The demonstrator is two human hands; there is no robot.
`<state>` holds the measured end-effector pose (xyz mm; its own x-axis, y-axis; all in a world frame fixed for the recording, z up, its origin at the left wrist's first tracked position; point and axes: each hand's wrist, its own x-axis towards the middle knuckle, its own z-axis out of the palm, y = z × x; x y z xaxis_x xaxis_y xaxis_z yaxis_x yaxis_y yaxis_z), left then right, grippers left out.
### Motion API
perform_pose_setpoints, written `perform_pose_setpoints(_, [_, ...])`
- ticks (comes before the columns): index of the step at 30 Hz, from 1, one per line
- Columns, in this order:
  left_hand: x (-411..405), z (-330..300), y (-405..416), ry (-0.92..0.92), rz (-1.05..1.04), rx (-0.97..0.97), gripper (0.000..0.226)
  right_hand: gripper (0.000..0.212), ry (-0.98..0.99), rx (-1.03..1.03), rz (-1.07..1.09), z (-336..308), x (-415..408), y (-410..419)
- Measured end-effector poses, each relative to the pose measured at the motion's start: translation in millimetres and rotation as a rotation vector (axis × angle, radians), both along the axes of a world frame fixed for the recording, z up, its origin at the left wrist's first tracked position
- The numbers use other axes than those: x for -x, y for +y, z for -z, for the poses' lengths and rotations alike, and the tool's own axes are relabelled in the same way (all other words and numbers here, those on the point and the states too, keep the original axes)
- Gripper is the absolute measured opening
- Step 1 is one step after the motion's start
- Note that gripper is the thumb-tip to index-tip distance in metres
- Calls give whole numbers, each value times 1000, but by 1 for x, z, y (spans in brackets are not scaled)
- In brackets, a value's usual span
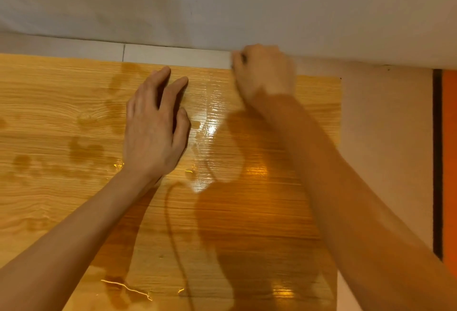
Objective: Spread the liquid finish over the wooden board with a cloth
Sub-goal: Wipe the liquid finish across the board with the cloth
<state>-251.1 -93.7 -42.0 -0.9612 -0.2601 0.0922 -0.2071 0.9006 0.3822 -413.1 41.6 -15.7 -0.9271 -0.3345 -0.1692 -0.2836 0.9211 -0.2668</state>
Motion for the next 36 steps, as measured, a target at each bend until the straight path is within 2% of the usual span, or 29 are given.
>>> perform_pose_setpoints(4, [0,1,0,-3,-6,-5,46,33,-3,111,-173,3,-16,-44])
perform_pose_setpoints(7, [0,1,0,4,-1,-13,47,39,-30,82,-152,6,1,0])
perform_pose_setpoints(11, [-1,1,-1,-2,-10,-12,47,44,23,26,-5,3,24,94])
perform_pose_setpoints(13, [0,2,-1,-5,-14,-15,48,42,-14,198,113,1,26,126])
perform_pose_setpoints(15, [0,2,-2,2,-9,-13,48,43,-81,524,371,10,20,142])
perform_pose_setpoints(17, [0,3,-3,8,-5,-12,48,40,-115,743,591,25,5,150])
perform_pose_setpoints(20, [0,4,-2,7,7,-7,48,36,-203,940,703,43,-14,149])
perform_pose_setpoints(25, [-7,-4,10,21,-6,10,48,45,-257,959,629,32,-15,148])
perform_pose_setpoints(28, [-28,-14,47,-7,69,-43,48,45,-275,976,587,30,-17,150])
perform_pose_setpoints(31, [-61,-20,88,-100,167,-106,49,36,-248,991,560,29,-27,153])
perform_pose_setpoints(36, [-84,-7,107,-168,184,-132,51,28,-186,956,539,31,-91,166])
